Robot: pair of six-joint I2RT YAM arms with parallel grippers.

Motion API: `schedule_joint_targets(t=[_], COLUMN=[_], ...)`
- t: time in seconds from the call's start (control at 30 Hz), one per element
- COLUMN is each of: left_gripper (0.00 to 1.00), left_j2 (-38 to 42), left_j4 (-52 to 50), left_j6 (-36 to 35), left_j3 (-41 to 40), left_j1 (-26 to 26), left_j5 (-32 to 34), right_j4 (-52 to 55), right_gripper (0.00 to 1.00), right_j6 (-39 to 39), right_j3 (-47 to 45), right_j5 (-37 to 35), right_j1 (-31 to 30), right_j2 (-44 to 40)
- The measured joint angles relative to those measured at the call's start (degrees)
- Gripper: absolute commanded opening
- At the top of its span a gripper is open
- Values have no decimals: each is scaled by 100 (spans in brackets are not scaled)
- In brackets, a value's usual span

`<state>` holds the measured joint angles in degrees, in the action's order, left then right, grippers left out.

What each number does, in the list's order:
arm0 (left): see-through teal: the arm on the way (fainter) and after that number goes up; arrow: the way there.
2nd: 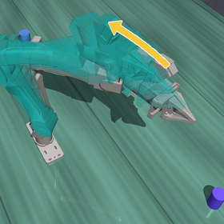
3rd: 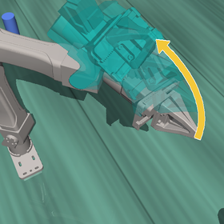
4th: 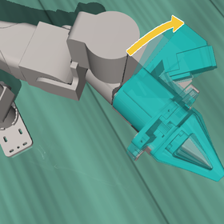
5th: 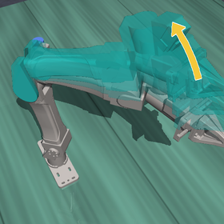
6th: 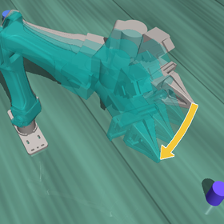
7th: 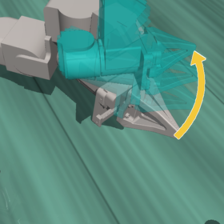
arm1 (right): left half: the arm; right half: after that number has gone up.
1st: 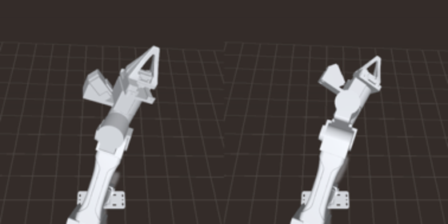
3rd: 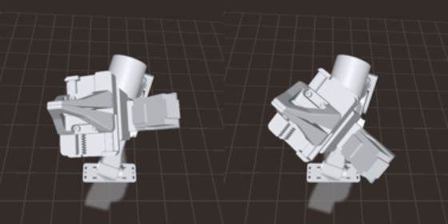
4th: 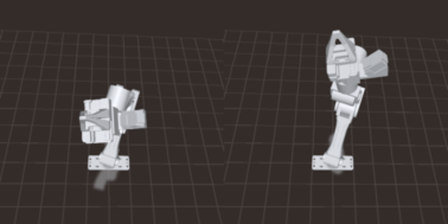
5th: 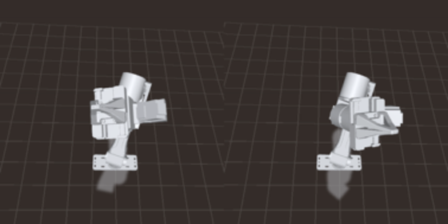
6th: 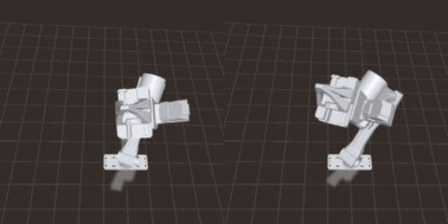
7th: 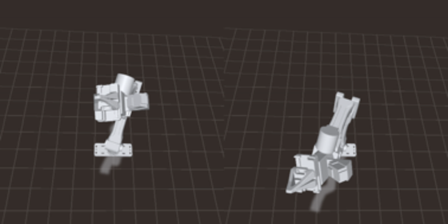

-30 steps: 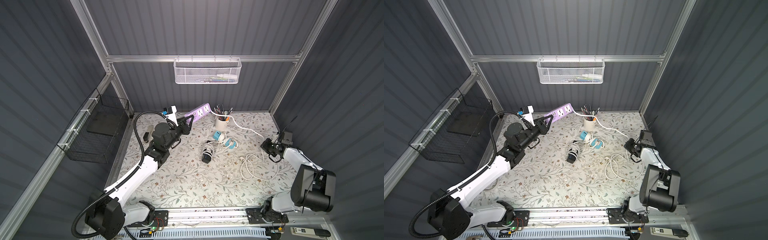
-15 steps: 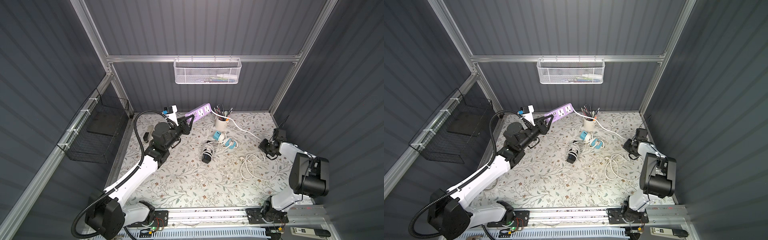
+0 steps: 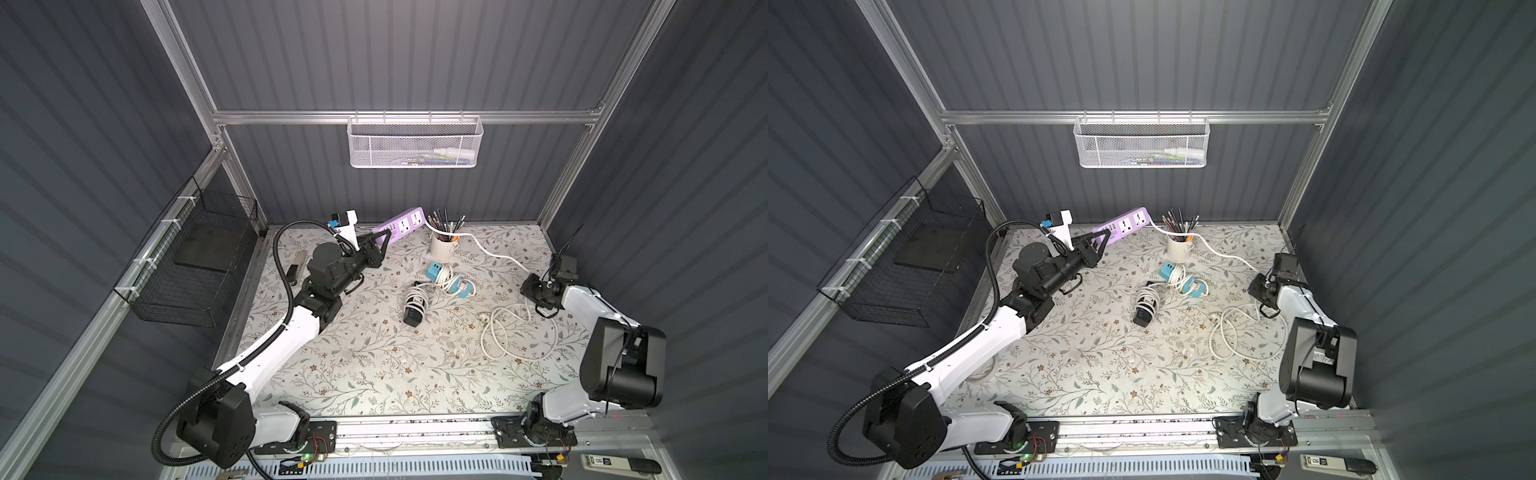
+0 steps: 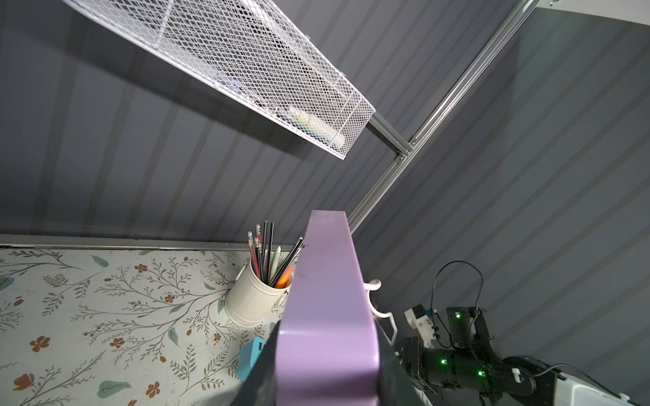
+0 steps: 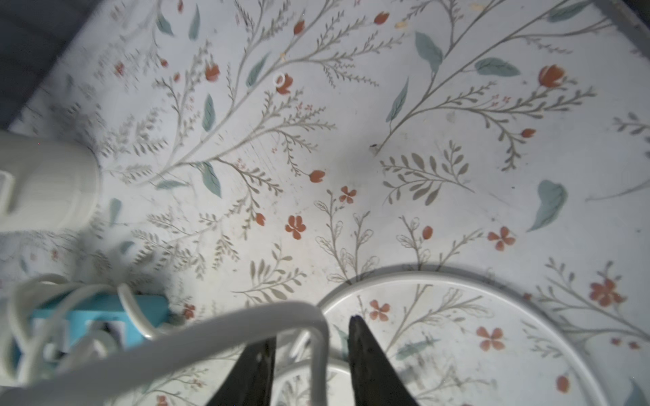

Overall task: Unwrap the cord wrapped around the power strip
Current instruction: Unwrap the power cord from the power strip.

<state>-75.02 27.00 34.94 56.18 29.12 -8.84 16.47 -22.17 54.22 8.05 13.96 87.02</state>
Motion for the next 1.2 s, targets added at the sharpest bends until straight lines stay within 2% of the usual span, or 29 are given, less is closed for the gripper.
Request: schedule_joint_targets(t=[0.23,0.5,0.77,0.97,1.2], left_gripper=[0,0,0,0,0], left_j2=[-76,-243,-533,-643,-730], left_j4=[-153,-398,-931,-1812,-2900], left_j6=[13,-83,-195,-442,-905], left_j3=[7,256,682,1338,2153], left_j1=[0,0,0,0,0], left_j5=[-90,-87,-295,-610,-1058], right_j4=[109,332,188,-367,-686], right_gripper=[99,99,99,99,99], right_j6=[57,142,741,1368,2378], right_j3=[0,111,389,463,984], right_j5=[175,313,389,1156,2070], right_j1=[-9,-254,-1115,-1718,-2358], right_j2=[-732,-1510,-2245,-2450,-2015])
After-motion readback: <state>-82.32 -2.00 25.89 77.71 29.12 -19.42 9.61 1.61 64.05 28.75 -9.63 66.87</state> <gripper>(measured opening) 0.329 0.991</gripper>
